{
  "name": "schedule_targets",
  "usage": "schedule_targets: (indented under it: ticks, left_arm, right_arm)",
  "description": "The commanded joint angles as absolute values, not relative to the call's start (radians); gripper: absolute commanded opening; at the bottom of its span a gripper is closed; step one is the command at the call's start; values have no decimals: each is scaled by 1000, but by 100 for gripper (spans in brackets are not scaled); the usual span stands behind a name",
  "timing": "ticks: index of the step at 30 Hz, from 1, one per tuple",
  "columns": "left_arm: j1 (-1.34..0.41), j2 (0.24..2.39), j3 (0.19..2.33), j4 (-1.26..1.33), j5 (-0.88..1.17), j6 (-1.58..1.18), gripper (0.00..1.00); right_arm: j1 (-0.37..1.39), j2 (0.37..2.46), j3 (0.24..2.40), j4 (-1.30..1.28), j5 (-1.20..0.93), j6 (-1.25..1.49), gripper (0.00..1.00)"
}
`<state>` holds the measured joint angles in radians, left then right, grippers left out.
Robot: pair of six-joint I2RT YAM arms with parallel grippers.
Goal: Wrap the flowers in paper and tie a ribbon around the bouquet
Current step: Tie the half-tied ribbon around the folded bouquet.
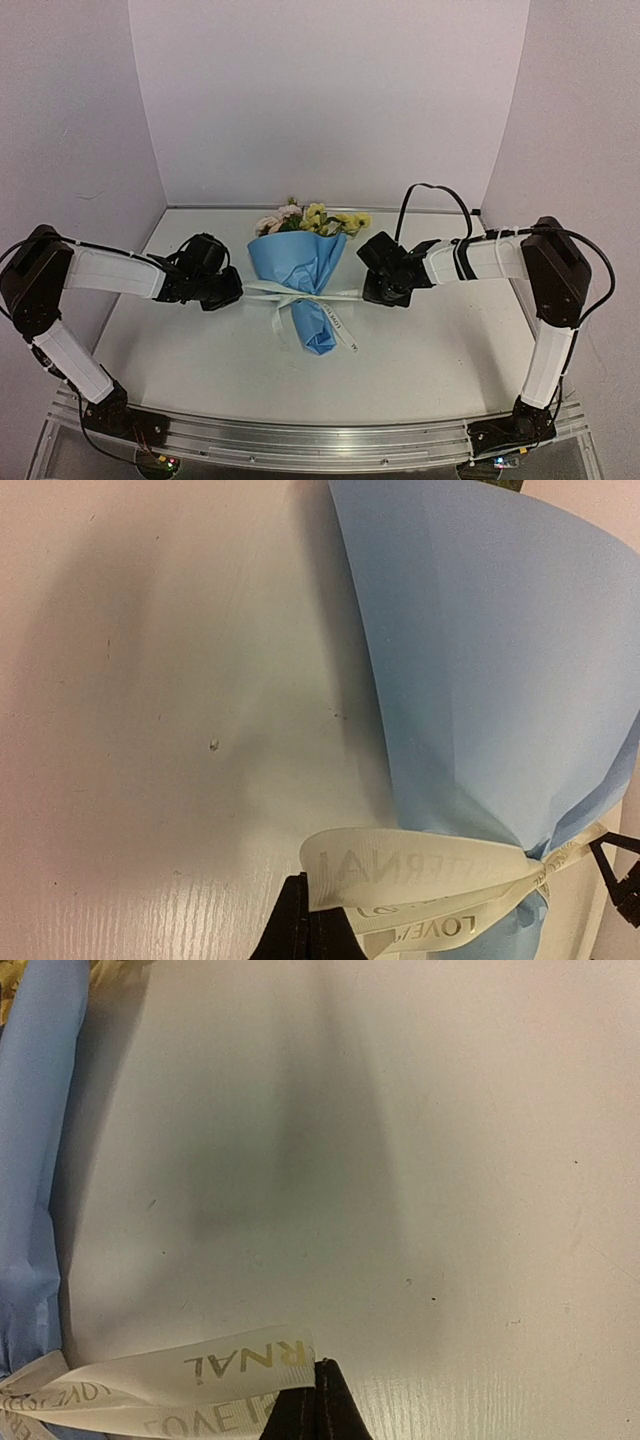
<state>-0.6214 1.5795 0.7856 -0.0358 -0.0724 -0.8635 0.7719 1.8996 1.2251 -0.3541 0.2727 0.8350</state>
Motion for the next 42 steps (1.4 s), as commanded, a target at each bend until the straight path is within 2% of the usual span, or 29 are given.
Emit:
schedule_targets:
  ticks: [1,17,29,42]
  left_arm:
    - [-584,1532,760,-79,-127,-864,0]
    - [-516,1464,677,-81,-112,-919,0]
    - [-403,1442,571,-11,-11,-994,0]
    - [-348,1439,548,2,30,-997,0]
  right_arm:
    - [759,1864,1235,-437,378,807,0]
    - [748,1882,1236,-468,382,814,0]
    - [699,1860,1180,-471,367,857,0]
    - [683,1790,1094,-471,416,917,0]
